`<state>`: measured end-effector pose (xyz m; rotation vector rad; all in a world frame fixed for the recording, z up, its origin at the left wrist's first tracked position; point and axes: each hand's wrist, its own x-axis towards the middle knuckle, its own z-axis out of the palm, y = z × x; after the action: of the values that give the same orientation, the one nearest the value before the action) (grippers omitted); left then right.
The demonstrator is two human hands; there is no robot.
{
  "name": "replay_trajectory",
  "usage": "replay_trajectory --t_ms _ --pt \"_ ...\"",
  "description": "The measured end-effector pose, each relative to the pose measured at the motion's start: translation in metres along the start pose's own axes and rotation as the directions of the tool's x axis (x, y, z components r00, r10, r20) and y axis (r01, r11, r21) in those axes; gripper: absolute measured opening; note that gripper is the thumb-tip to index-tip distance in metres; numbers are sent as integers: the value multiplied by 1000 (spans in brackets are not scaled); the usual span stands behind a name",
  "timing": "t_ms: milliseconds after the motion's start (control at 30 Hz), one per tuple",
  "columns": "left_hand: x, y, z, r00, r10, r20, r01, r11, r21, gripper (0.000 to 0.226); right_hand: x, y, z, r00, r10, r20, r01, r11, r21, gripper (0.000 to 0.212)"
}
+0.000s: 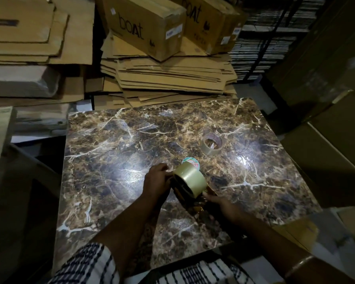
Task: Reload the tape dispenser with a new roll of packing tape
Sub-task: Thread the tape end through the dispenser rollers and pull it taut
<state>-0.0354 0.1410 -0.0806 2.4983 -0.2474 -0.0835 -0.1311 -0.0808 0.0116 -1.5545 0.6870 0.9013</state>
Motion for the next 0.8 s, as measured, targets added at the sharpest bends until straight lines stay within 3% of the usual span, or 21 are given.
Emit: replay_trajectory --t_ms 167,333,433,500,667,800 --pt "2 4 2 998 -55 -5 55 997 59 16 -2 -12 7 997 -67 -50 65 997 -39 57" --pt "4 2 -3 1000 6 12 -7 993 115 19 -2 -10 9 990 -81 -116 68 992 -108 97" --pt "2 2 -5 1000 -10 23 7 995 103 18 -10 -14 15 983 -123 -133 99 979 -179 62" --pt "3 4 -8 999 -25 42 20 993 116 18 -14 -15 15 977 -133 -168 92 969 -231 57" --pt "4 5 -9 997 -49 53 42 991 126 18 -17 -1 13 955 -101 -280 9 950 -312 92" --pt "1 3 -3 998 -51 20 49 992 117 21 -24 -8 10 988 -47 -148 19 983 -181 52"
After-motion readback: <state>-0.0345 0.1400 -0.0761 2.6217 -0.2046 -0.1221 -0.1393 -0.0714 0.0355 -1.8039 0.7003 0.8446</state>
